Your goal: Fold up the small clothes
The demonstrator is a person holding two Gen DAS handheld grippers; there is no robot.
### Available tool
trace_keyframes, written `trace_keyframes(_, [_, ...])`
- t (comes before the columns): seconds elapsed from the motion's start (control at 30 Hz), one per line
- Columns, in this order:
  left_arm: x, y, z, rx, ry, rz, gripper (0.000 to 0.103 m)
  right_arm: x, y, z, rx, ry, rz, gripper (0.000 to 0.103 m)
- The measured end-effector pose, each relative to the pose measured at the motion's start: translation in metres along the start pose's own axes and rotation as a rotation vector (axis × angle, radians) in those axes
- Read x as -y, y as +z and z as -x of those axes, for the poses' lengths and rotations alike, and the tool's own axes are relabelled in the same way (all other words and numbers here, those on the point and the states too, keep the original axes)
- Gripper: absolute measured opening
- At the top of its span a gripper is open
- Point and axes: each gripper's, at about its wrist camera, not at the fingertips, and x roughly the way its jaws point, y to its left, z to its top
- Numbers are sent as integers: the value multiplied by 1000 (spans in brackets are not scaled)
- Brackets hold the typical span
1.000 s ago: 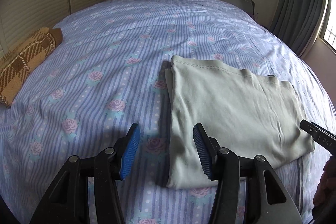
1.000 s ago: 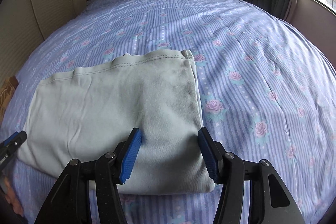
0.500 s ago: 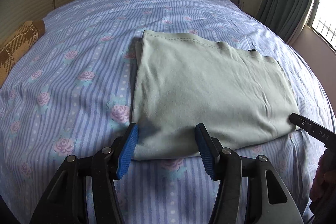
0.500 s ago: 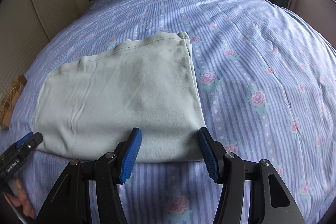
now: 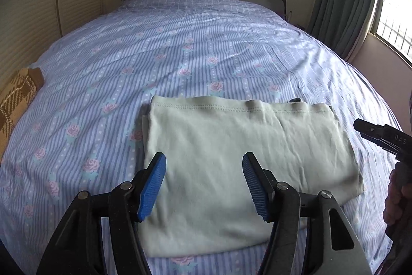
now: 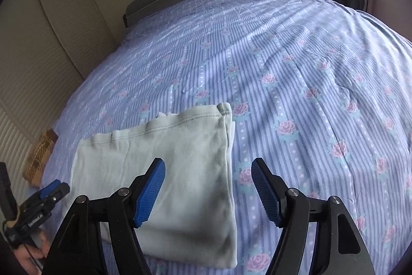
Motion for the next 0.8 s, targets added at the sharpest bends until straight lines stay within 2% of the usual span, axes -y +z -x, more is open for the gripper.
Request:
trace_keyframes(0.1, [12,19,-13,1,-6,-7,61,15,24,-22,-51,67,-29,67])
trace_keyframes(0.3, [26,34,-32,-4,-13,-9,61,32,29,-63,-169,133,-88,44])
trace_keyframes(0.43, [30,36,-42,-17,-8,-28,61,43,25,-72,-193,179,-138,43])
trace_keyframes(0.57, [29,33,-45,-33,-10,-22,61,28,22,-76,-221,176,-66,31])
trace_keyframes(0.63, [28,31,-45,-37,-8,-23,61,23,20,-81,-234,174,-52,31])
trace_keyframes(0.7, [27,30,-44,-41,-7,-26,61,27,20,-84,-236,197,-85,26])
trace_keyframes(0.77, [26,30,-41,-43,-7,-30,61,33,20,-84,-244,234,-139,12])
trace_keyframes(0.8, [25,30,-39,-43,-5,-33,61,36,20,-82,-250,251,-155,11])
